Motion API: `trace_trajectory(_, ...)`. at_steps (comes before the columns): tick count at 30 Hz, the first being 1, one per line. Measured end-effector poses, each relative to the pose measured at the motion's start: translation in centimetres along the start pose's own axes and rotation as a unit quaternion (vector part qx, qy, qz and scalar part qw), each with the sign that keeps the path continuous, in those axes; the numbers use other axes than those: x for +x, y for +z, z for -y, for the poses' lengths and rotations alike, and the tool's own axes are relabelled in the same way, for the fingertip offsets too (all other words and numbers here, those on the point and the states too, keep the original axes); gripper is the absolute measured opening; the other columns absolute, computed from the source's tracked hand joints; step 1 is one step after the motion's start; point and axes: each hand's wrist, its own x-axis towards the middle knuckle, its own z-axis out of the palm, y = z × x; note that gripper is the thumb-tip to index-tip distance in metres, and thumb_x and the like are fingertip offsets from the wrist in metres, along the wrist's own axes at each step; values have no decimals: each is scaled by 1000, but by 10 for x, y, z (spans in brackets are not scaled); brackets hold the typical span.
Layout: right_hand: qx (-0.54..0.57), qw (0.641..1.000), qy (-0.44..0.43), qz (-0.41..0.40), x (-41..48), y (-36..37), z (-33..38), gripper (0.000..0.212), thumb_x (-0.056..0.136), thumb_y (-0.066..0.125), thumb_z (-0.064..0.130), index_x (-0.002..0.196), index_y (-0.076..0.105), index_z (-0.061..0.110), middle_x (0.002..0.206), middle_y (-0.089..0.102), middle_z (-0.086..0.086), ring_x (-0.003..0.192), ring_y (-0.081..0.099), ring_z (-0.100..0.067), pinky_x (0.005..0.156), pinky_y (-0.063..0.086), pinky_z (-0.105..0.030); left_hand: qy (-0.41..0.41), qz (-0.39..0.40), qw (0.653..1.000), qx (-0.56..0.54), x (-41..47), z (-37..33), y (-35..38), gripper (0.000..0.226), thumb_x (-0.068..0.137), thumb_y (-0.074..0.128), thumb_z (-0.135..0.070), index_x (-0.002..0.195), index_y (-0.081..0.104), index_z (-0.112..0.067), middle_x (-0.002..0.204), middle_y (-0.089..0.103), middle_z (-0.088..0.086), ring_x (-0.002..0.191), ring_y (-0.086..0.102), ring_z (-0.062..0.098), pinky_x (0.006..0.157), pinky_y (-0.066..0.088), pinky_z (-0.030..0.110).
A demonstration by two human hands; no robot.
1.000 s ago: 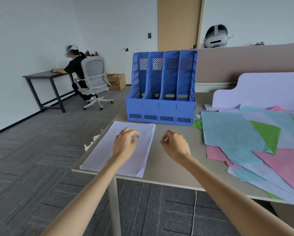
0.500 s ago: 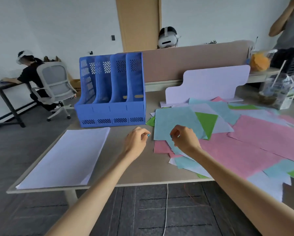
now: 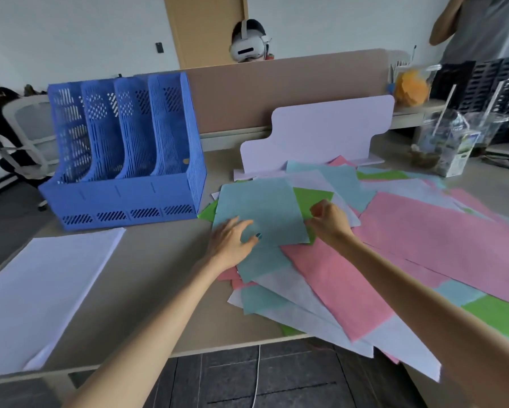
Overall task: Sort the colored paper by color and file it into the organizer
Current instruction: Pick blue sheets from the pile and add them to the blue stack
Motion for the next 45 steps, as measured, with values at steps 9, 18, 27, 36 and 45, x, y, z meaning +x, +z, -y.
trace_trajectory(9, 251, 949, 173, 84, 26, -7, 15, 17, 77, 70, 6, 78, 53, 7, 67, 51, -10, 49, 55, -17, 38, 40, -18, -38, -65, 991, -110, -2, -9, -3, 34, 85, 56, -36, 118, 61, -31, 117, 62, -5, 112, 56, 20, 96, 43, 43)
trace_trajectory(18, 110, 984, 97, 105, 41, -25, 8, 35, 71, 70, 5, 55, 42, 18, 56, 37, 0, 48, 32, -13, 41, 24, -20, -173, -136, 971, -98, 1, -9, -21, 24, 83, 53, -11, 100, 66, -21, 101, 64, -6, 94, 60, 19, 76, 47, 28)
trace_trajectory(27, 31, 985, 47, 161, 56, -38, -7, 17, 58, 69, 3, 67, 56, 8, 67, 48, -8, 60, 46, -19, 52, 32, -24, -342, -140, 861, -350, 17, -9, -29, 16, 78, 57, 3, 71, 50, -9, 74, 48, 5, 65, 48, 17, 76, 54, 37)
trace_trajectory(36, -21, 993, -43, 106, 67, -35, -24, 37, 75, 64, -4, 111, 59, 6, 95, 53, -9, 84, 51, -25, 67, 40, -27, -381, -165, 773, -480, 29, -2, -21, 29, 62, 75, 0, 80, 53, -8, 108, 66, 17, 93, 62, 27, 82, 56, 44)
trace_trajectory(45, 4, 996, -40, 81, 72, -29, -34, 28, 77, 57, 0, 99, 68, 13, 77, 54, 6, 81, 54, -20, 67, 41, -25, -271, -44, 923, -270, 23, -34, -21, 9, 90, 43, -6, 87, 51, -7, 86, 51, 10, 71, 44, 18, 60, 31, 26)
